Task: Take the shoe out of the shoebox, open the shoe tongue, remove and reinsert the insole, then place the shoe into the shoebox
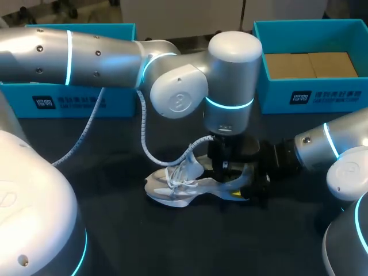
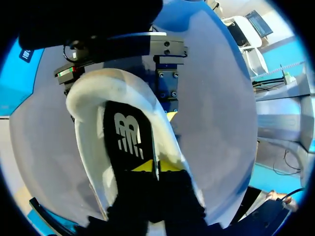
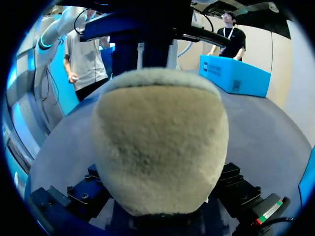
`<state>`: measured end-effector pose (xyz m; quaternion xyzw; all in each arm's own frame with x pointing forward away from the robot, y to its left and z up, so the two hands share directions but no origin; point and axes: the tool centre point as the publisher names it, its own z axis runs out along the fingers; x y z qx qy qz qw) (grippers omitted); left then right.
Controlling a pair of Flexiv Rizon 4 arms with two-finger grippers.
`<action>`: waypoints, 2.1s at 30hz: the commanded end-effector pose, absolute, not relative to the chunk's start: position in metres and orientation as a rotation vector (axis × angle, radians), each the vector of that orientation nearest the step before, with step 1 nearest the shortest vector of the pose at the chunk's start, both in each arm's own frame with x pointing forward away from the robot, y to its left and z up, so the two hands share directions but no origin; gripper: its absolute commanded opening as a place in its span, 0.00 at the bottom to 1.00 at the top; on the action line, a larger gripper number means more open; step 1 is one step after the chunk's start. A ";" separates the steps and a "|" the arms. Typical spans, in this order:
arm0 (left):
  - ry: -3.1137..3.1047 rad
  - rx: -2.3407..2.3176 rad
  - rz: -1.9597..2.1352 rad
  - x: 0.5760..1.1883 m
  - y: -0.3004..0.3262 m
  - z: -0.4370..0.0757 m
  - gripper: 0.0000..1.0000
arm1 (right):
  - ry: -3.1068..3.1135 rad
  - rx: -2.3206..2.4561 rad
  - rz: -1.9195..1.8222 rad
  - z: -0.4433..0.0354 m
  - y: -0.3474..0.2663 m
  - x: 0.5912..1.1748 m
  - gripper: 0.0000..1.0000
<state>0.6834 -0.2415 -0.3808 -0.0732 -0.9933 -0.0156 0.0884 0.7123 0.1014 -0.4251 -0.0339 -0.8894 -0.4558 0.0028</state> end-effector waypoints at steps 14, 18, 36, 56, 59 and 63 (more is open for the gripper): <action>-2.984 -0.258 -0.072 0.686 -0.247 -0.409 0.56 | -2.793 -0.109 -1.427 -0.426 0.102 0.712 0.00; -3.003 -0.268 -0.071 0.688 -0.247 -0.418 0.45 | -2.793 -0.109 -1.427 -0.426 0.102 0.712 0.00; -3.104 -0.302 -0.011 0.700 -0.239 -0.412 0.00 | -2.793 -0.109 -1.427 -0.426 0.102 0.712 0.00; -3.073 -0.267 0.103 0.698 -0.236 -0.372 0.00 | -2.793 -0.109 -1.427 -0.426 0.102 0.712 0.00; -3.075 -0.266 0.115 0.697 -0.236 -0.365 0.00 | -2.793 -0.109 -1.427 -0.426 0.102 0.712 0.00; -3.093 -0.252 0.149 0.699 -0.238 -0.355 0.00 | -2.793 -0.109 -1.427 -0.426 0.102 0.712 0.00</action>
